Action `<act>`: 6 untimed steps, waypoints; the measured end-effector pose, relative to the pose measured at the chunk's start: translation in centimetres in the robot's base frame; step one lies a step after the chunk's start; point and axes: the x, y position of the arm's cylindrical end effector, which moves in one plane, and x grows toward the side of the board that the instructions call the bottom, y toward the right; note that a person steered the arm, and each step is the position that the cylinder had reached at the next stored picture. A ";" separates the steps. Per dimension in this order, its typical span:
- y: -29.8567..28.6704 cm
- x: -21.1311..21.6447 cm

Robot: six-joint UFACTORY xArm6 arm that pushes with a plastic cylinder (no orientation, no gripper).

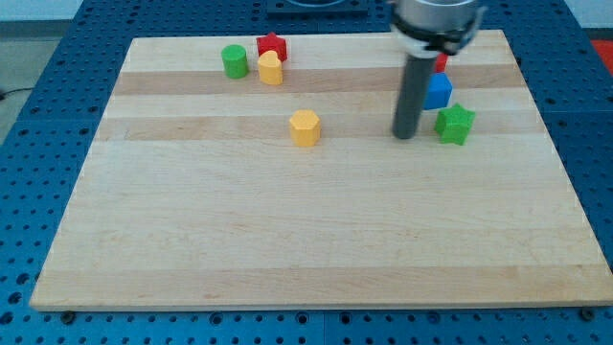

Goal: Push the yellow hexagon to the bottom of the green star

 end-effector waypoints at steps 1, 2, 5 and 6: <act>-4.2 2.0; -4.5 -2.0; -11.3 0.9; -10.8 2.5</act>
